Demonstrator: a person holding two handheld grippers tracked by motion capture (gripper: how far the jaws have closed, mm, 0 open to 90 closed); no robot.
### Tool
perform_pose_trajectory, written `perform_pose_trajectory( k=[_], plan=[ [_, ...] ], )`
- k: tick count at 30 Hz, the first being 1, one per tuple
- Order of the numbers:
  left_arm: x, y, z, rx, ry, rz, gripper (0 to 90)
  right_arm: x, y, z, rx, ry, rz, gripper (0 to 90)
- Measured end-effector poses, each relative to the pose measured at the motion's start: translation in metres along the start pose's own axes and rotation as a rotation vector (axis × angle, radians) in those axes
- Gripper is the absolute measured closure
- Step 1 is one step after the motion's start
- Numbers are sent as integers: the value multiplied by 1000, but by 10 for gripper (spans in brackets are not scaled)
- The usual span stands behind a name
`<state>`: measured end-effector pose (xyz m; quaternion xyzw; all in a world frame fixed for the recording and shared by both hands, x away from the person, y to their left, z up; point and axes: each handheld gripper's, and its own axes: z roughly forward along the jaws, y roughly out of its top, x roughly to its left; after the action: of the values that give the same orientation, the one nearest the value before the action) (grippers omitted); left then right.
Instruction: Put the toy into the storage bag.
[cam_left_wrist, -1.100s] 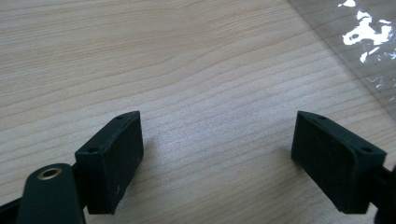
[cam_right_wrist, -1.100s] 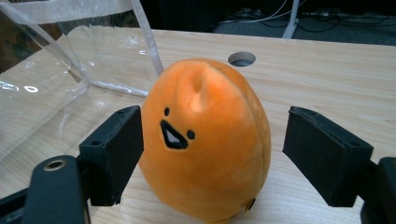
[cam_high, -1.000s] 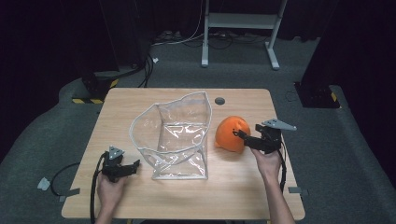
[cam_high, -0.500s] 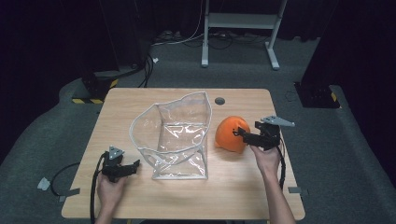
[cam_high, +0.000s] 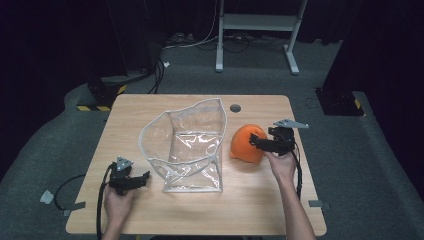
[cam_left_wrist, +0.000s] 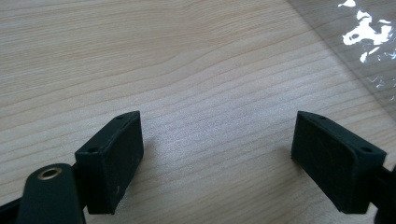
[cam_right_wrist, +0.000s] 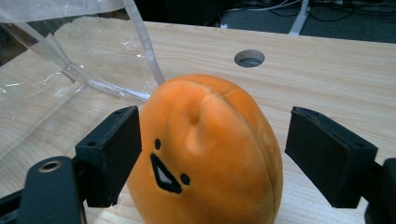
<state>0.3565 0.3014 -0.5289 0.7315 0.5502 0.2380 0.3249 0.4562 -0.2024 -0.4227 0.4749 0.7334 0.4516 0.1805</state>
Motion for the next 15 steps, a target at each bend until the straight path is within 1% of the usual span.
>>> perform_pose_trajectory(
  k=[4, 6, 10, 13, 15],
  plan=[
    [0, 0, 0, -2, 0, -2, 170, -1, 1, 5, 13, -3, -6, 184],
    [0, 0, 0, -2, -1, -2, 170, -3, 0, 8, 27, -4, 3, 184],
    [0, 0, 0, -2, -1, -2, 170, -5, -2, 12, 39, 3, 8, 188],
    [0, 0, 0, -2, -1, -2, 170, -6, -2, 14, 44, 10, 11, 206],
    [0, 0, 0, -2, -1, -2, 170, -6, -4, 16, 48, 17, 12, 239]
  ],
)
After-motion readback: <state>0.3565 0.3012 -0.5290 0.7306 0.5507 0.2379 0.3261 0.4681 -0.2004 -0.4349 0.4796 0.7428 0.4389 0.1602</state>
